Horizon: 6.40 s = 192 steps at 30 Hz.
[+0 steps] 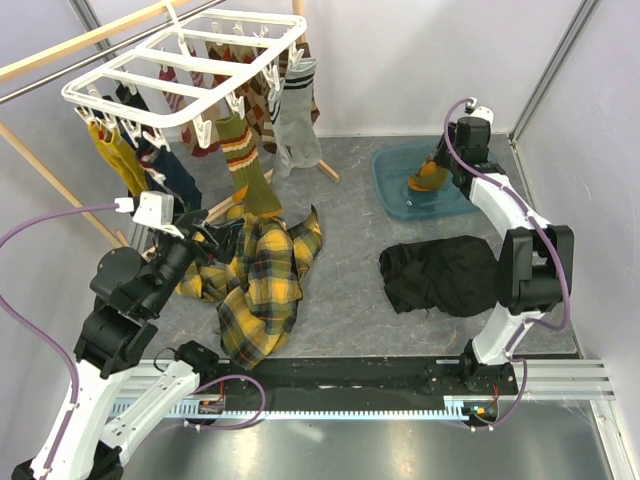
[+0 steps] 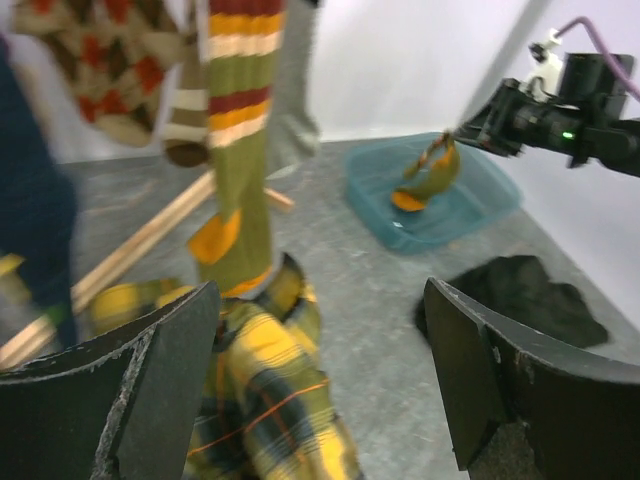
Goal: Remove the socks clipped to the hanger
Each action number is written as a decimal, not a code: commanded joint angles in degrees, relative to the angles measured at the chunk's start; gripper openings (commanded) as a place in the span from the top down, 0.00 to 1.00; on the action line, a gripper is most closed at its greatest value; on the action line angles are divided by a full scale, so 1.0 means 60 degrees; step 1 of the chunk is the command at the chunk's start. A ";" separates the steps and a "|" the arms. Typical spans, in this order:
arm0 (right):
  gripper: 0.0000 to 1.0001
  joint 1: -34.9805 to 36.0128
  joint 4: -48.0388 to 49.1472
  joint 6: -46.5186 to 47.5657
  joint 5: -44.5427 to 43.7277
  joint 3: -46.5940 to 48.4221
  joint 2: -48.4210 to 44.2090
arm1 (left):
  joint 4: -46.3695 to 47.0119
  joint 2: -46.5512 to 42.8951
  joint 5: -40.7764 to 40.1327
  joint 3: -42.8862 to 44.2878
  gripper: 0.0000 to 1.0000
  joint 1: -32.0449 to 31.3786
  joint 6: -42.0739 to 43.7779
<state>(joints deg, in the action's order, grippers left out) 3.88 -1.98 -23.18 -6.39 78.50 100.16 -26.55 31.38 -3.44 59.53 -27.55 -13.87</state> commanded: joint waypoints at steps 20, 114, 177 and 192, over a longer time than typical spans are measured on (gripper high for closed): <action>0.39 0.5092 0.4166 0.1006 0.4491 -0.0603 -0.3437 | 0.1861 -0.1040 -0.0583 -0.3227 0.13 0.0021 0.0816; 0.33 0.8069 0.0756 -0.0663 0.0379 0.4303 -0.1328 | 0.4512 0.0308 0.1848 -0.2875 0.98 0.0021 0.1403; 1.00 0.8992 0.0169 0.2823 -0.3739 0.9769 0.2438 | 0.4615 0.0103 0.2669 -0.2934 0.98 0.0021 0.1345; 0.35 0.8992 0.0256 0.2808 -0.2422 0.5832 -0.0442 | 0.4527 0.0044 0.2741 -0.2890 0.98 0.0021 0.1389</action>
<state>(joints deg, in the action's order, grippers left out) 57.60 -1.58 -6.81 -24.21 120.38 108.01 -0.78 32.08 12.36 41.80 -27.55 -7.29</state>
